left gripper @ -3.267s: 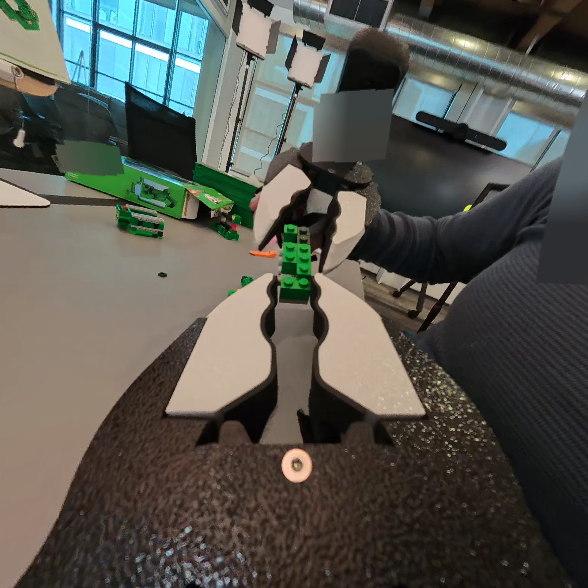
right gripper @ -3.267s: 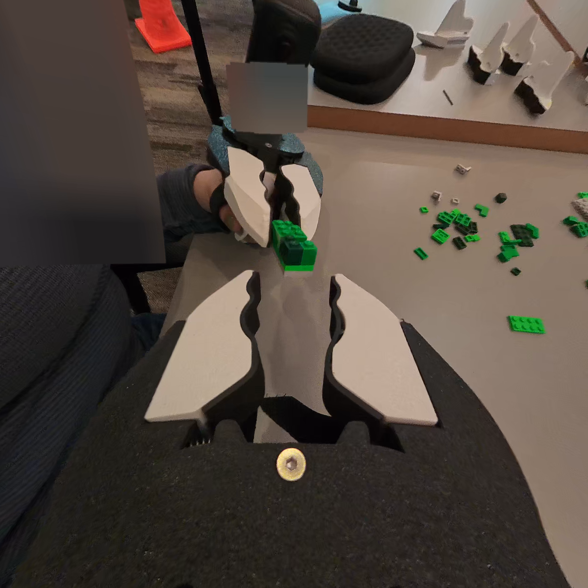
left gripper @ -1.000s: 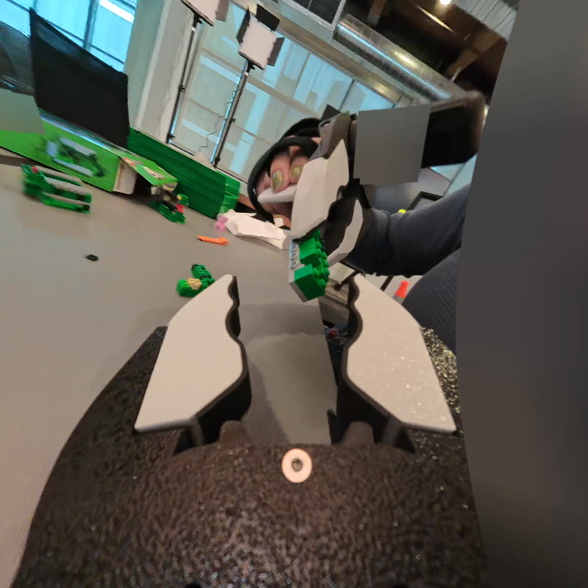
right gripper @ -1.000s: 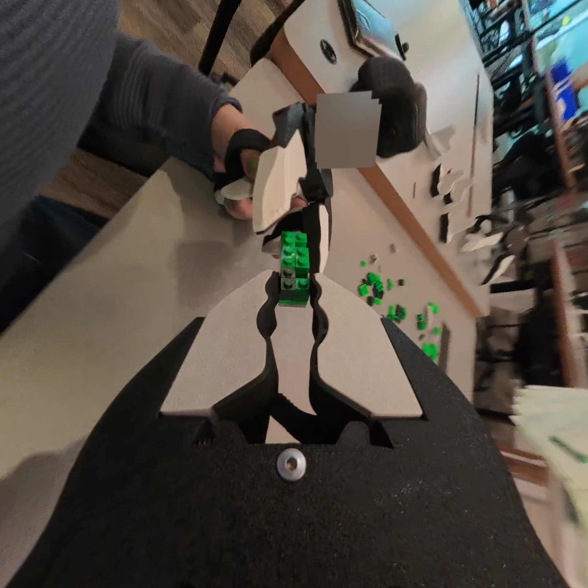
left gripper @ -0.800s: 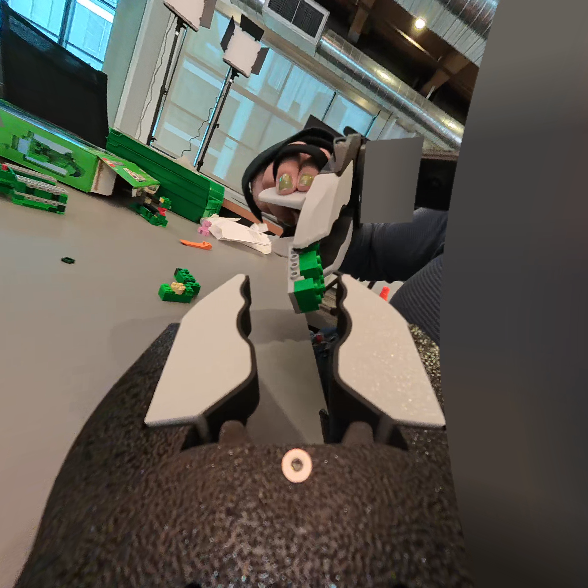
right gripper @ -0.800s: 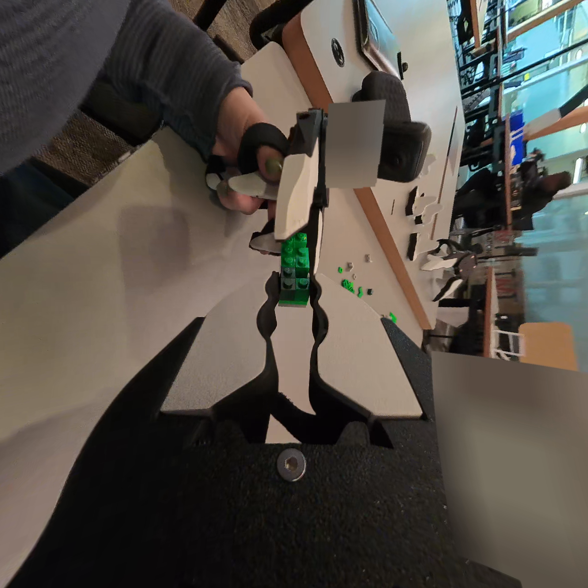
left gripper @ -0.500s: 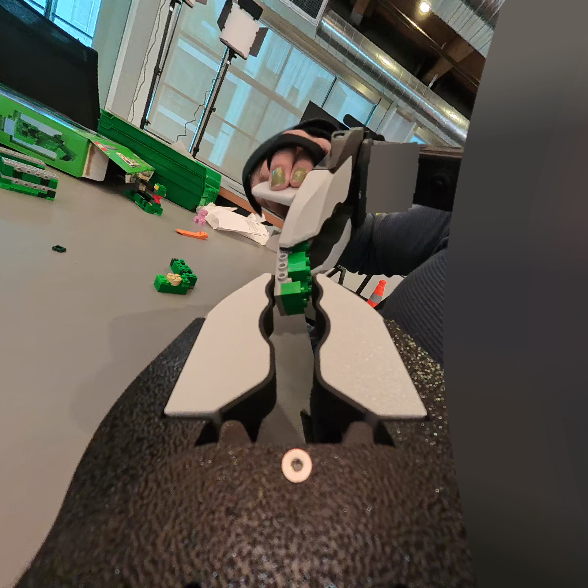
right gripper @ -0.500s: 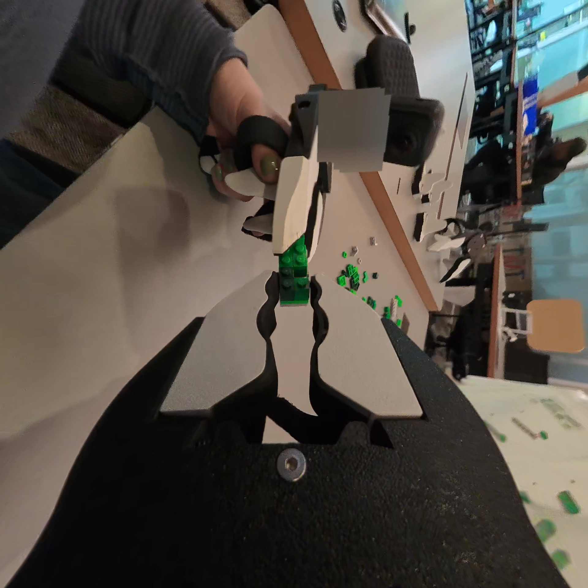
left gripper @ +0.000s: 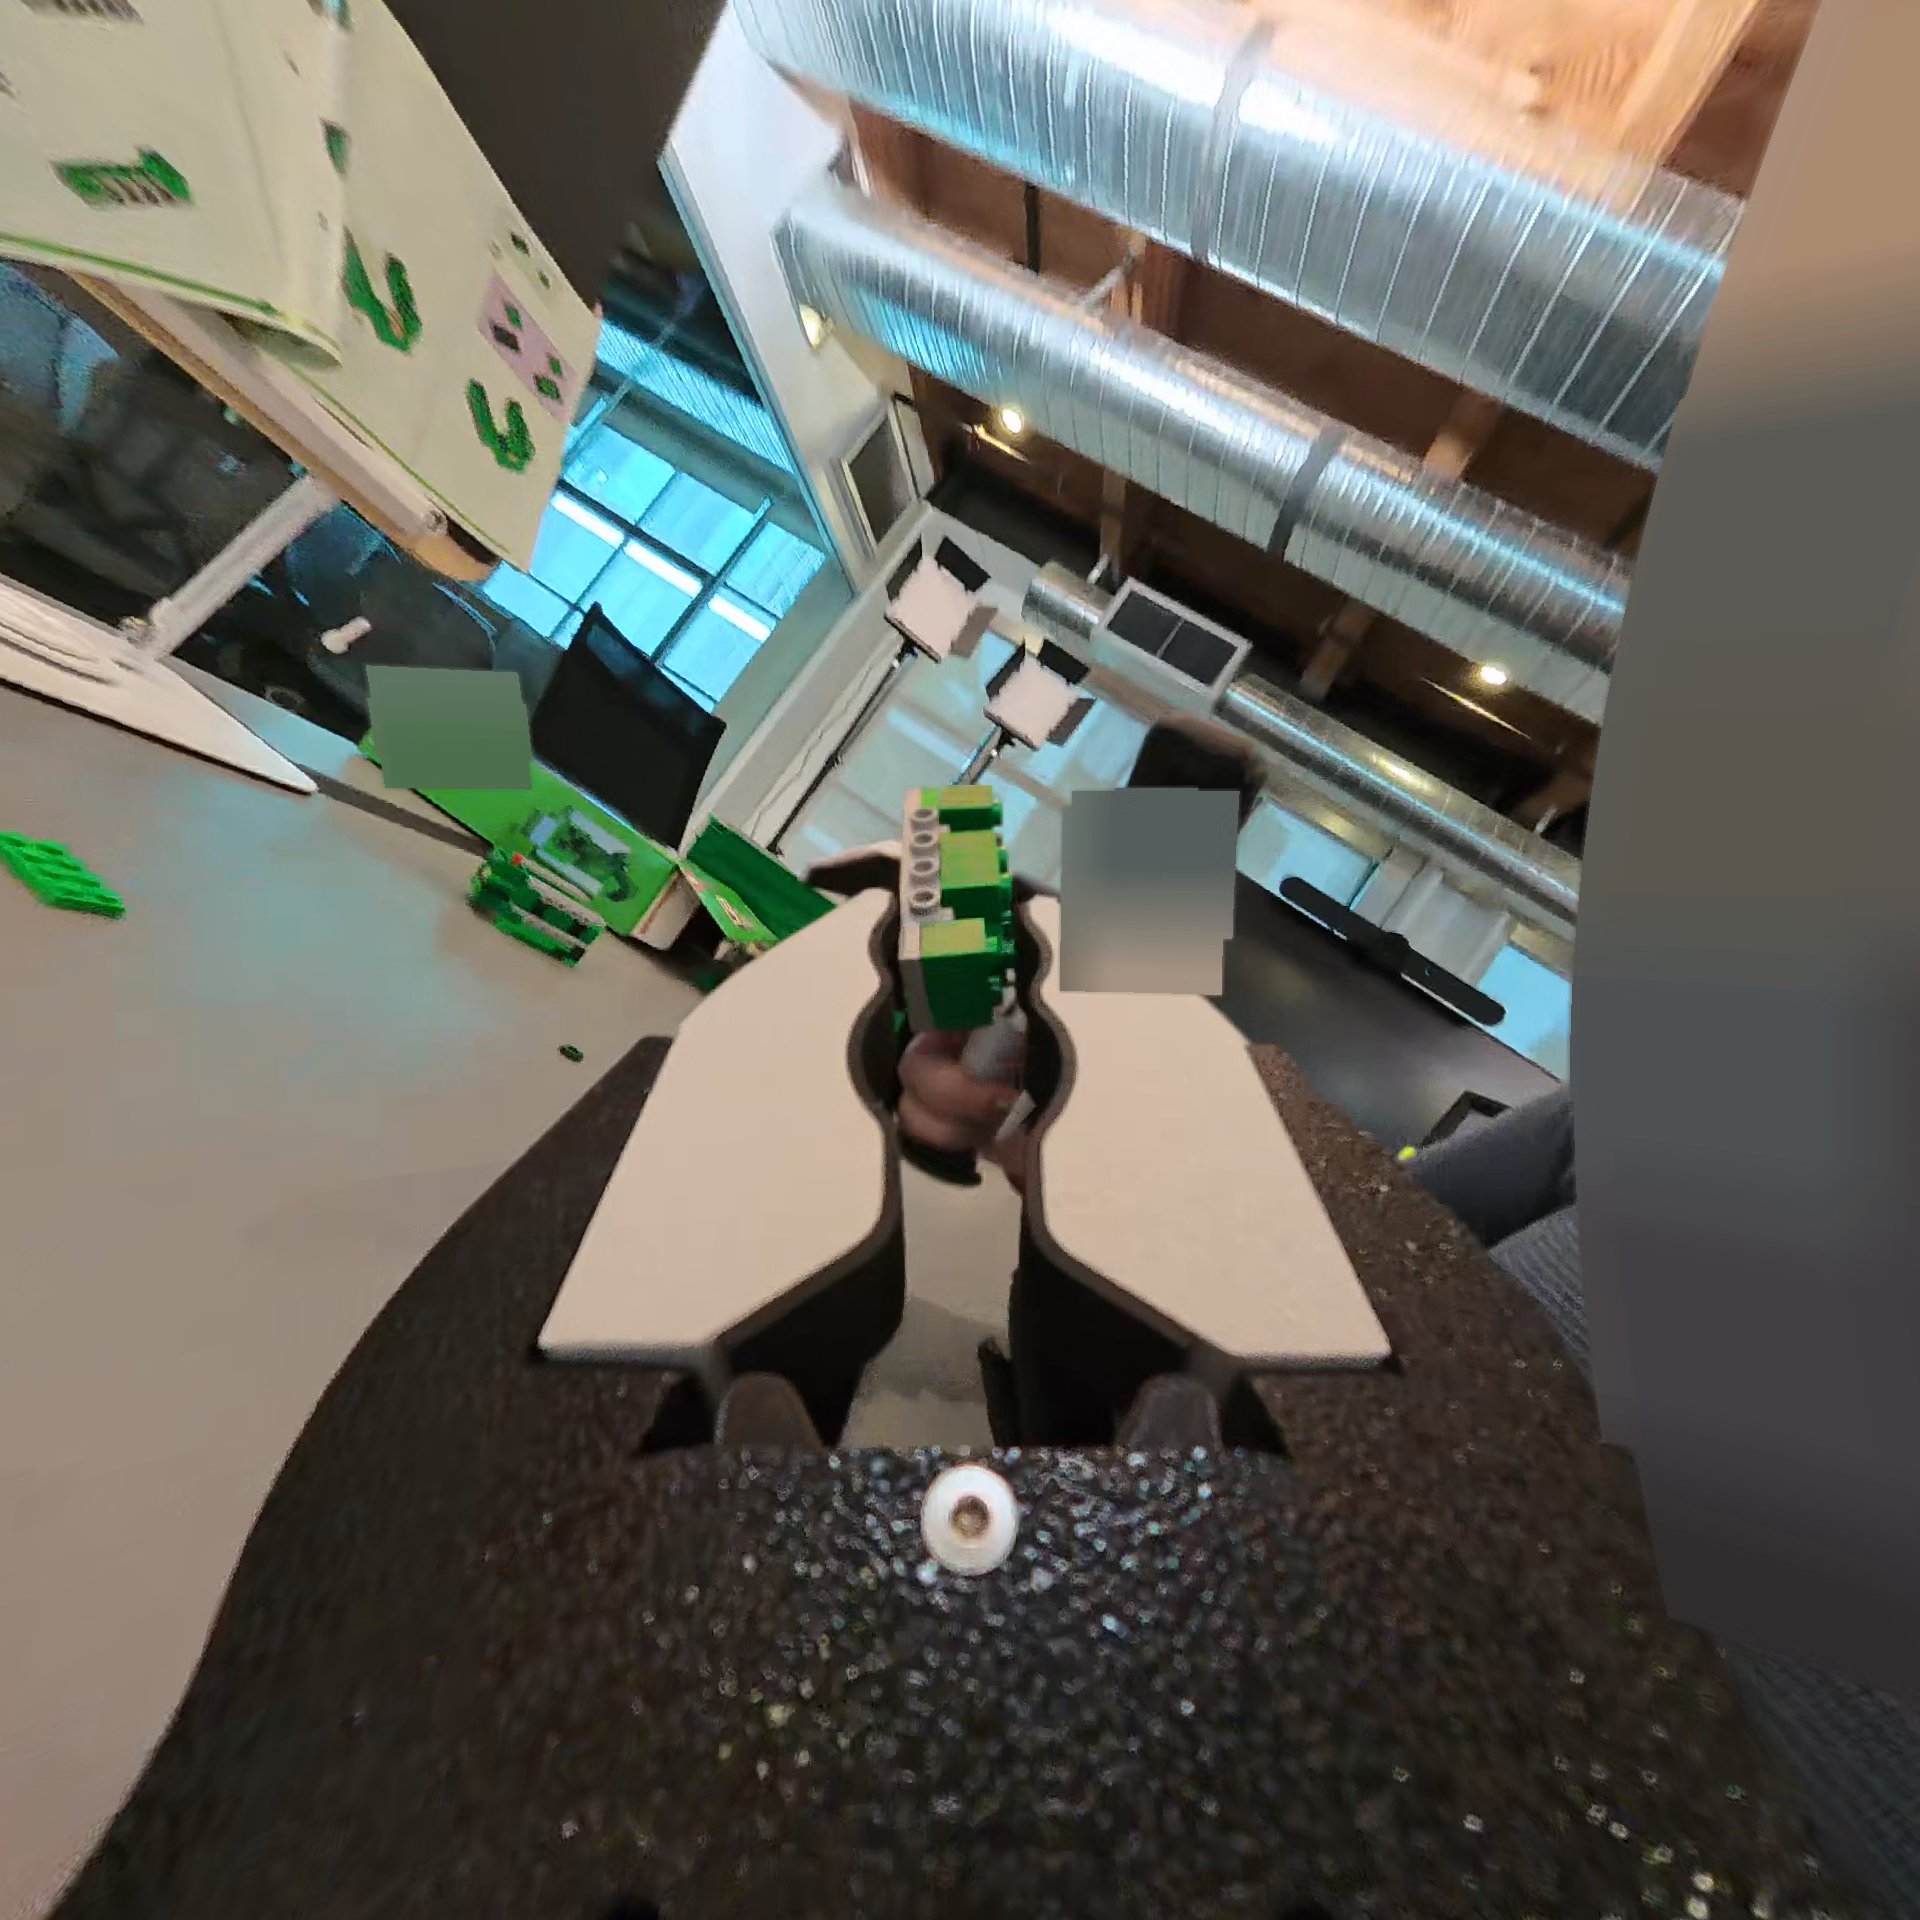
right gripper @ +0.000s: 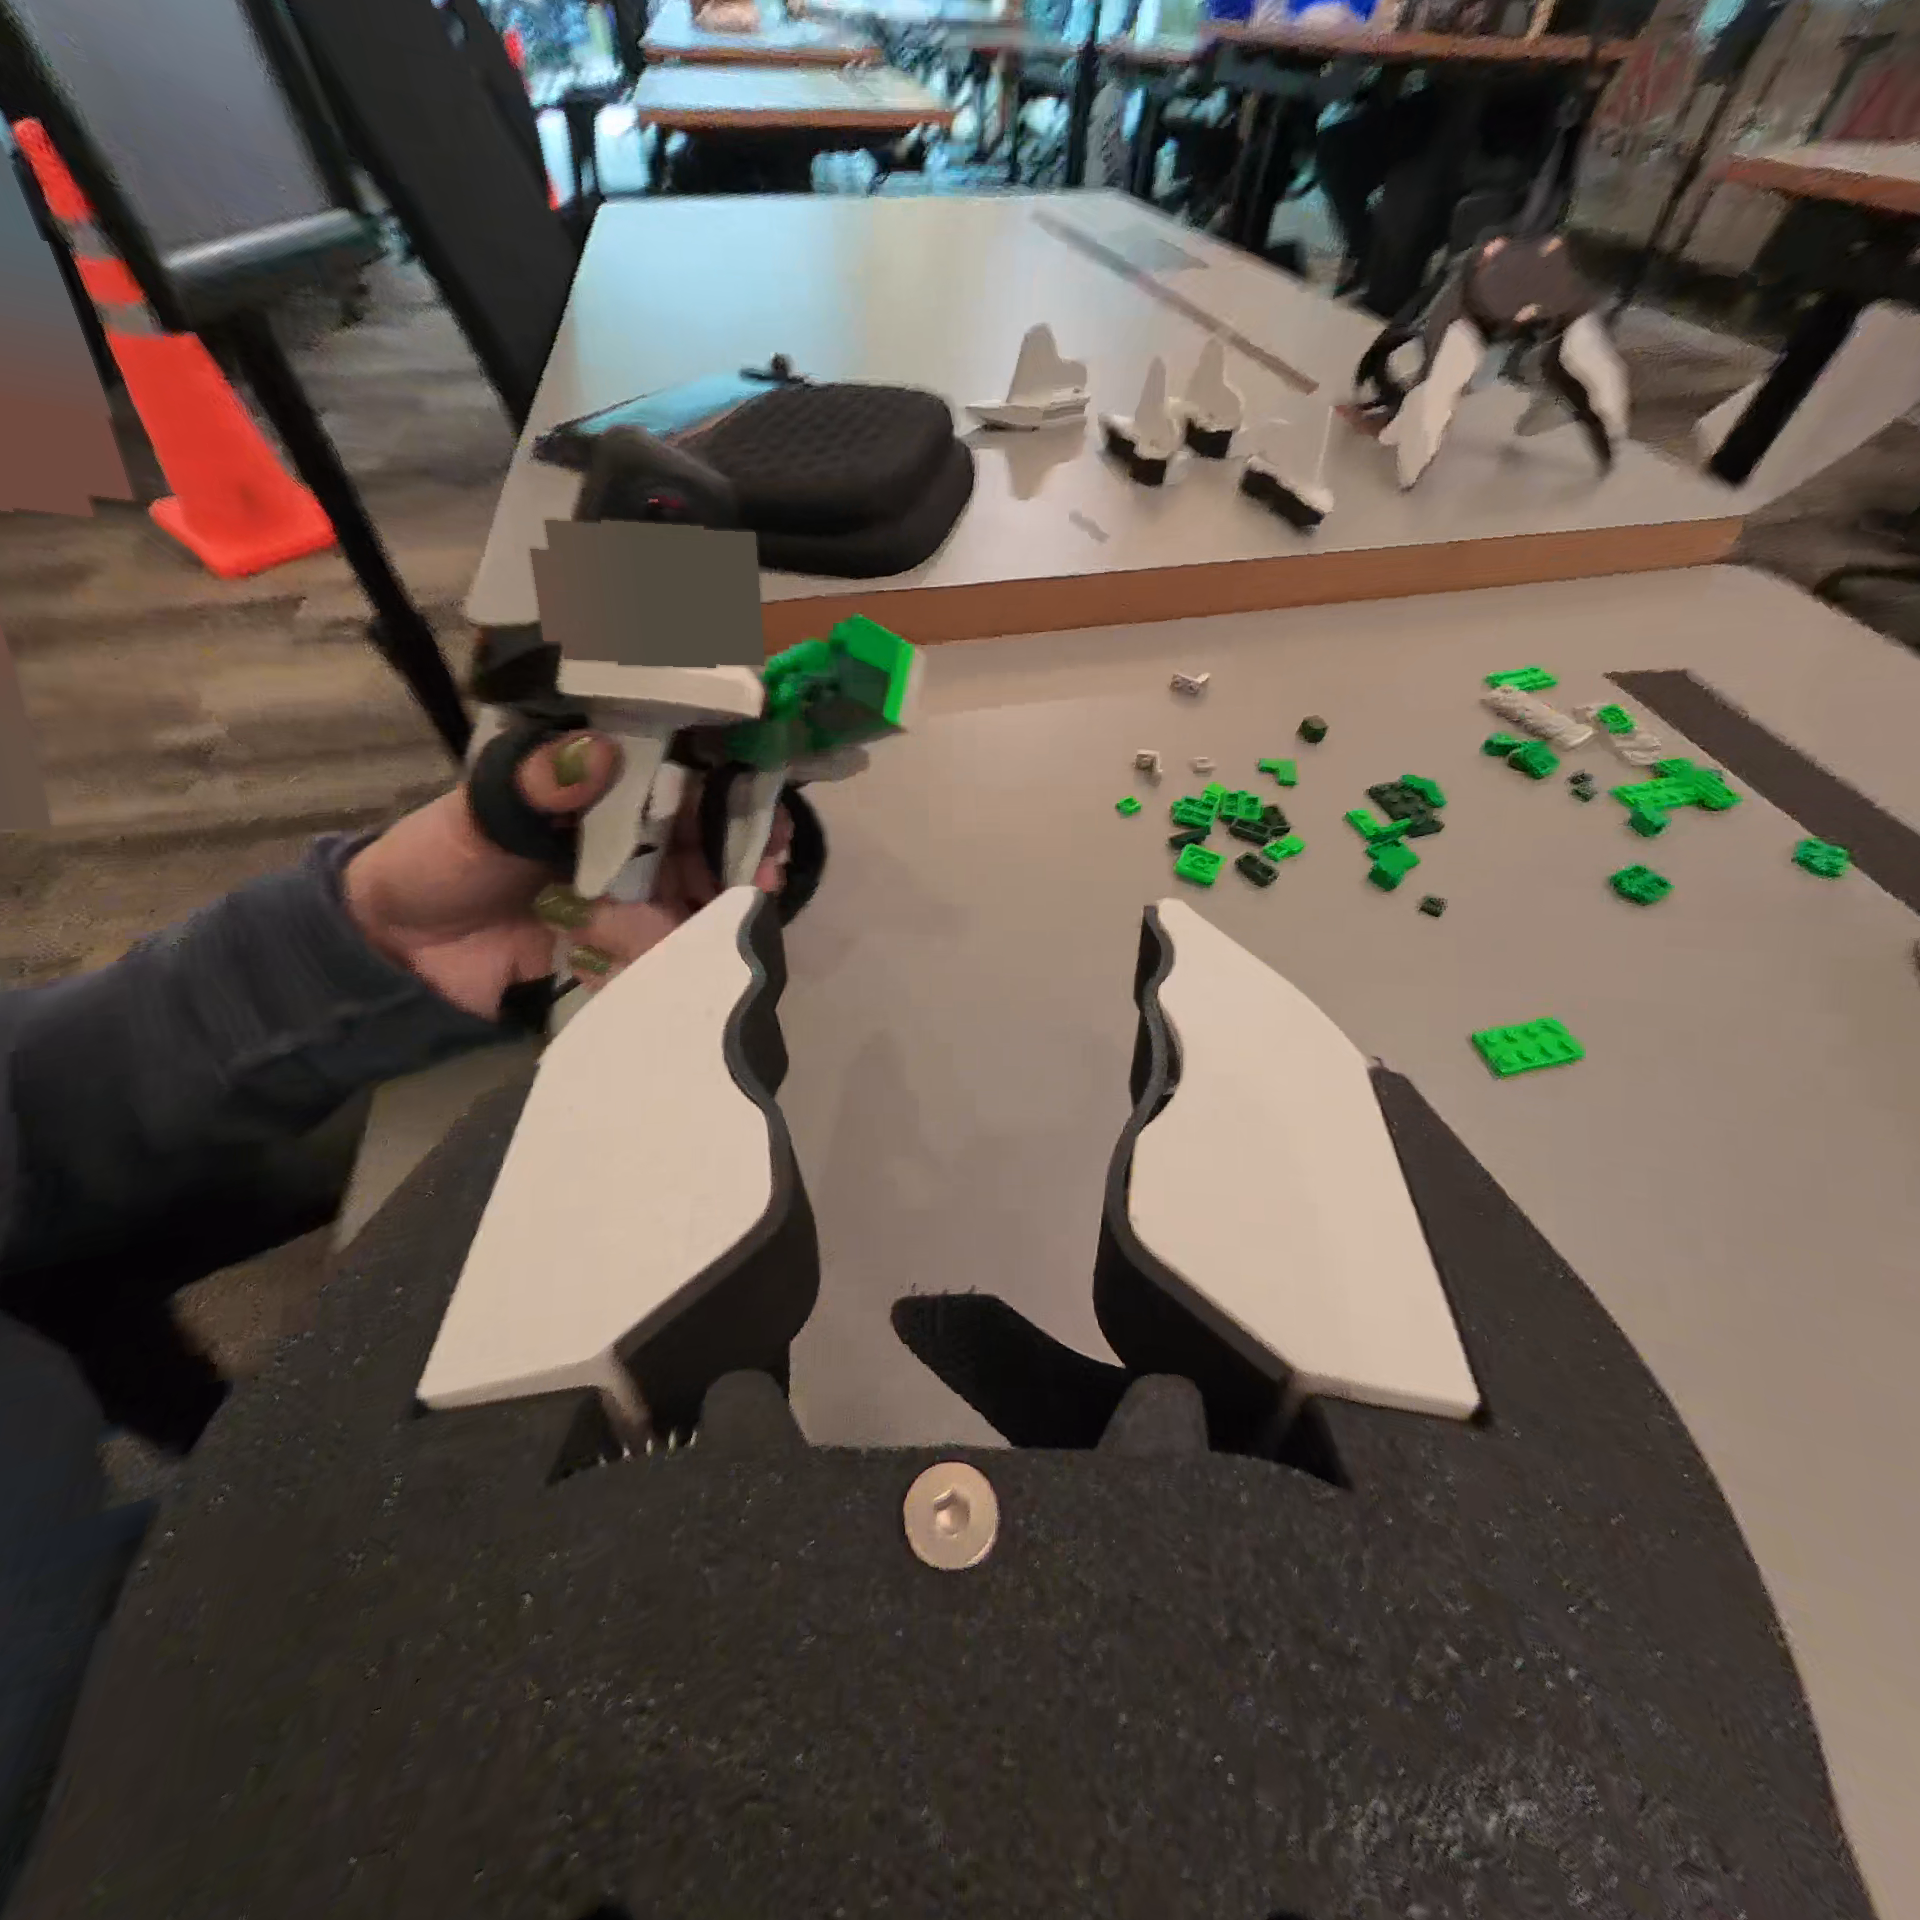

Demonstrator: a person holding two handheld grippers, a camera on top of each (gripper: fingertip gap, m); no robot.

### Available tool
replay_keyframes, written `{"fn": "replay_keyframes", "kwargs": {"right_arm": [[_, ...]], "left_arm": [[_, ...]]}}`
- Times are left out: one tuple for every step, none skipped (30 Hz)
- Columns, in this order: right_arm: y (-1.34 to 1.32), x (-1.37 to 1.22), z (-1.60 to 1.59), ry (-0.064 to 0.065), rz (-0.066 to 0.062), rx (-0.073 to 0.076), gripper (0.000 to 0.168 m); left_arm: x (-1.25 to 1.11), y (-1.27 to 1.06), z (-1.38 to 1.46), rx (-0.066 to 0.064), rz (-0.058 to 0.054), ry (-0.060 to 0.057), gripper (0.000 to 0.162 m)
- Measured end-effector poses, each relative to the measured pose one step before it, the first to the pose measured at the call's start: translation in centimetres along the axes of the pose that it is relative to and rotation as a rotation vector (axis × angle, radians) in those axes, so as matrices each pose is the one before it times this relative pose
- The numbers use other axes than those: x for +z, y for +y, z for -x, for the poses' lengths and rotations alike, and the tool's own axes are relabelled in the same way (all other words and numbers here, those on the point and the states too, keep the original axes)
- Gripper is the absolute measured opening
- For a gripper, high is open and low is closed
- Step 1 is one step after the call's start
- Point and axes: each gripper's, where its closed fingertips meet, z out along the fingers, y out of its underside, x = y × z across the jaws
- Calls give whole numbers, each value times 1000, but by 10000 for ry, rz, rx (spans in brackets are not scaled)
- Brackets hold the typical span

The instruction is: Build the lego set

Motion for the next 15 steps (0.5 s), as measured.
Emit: {"fn": "replay_keyframes", "kwargs": {"right_arm": [[22,626,-526,438,-407,-74,64],[-118,547,-636,491,-518,-24,61],[-211,462,-775,532,-624,115,59],[-320,392,-768,445,-675,213,57],[-410,367,-661,281,-651,175,55],[-354,408,-643,210,-525,63,54],[-189,465,-794,295,-370,-31,52],[-27,521,-802,328,-277,-77,49],[136,563,-669,281,-201,-47,47],[288,530,-491,237,-154,-10,45],[409,449,-329,210,-157,1,45],[552,333,-53,109,-103,-9,44],[668,267,537,-286,118,-94,41],[521,203,947,-623,318,-197,39],[287,181,690,-443,236,-219,42]], "left_arm": [[-83,-151,39,82,-102,-70,19],[-24,-58,47,96,-46,-75,19],[3,14,91,92,-8,-96,19],[11,42,172,98,11,-157,19],[4,40,271,109,2,-231,19],[14,46,210,113,-5,-180,19],[24,49,60,80,14,-60,19],[49,91,12,24,44,-6,19],[69,109,-9,-11,67,24,19],[69,126,-32,-31,74,39,19],[65,112,-19,-23,60,34,19],[55,92,-25,-10,49,27,19],[41,59,-33,-14,38,33,19],[11,35,-4,-32,17,14,19],[-10,1,65,-49,-6,-27,20]]}}
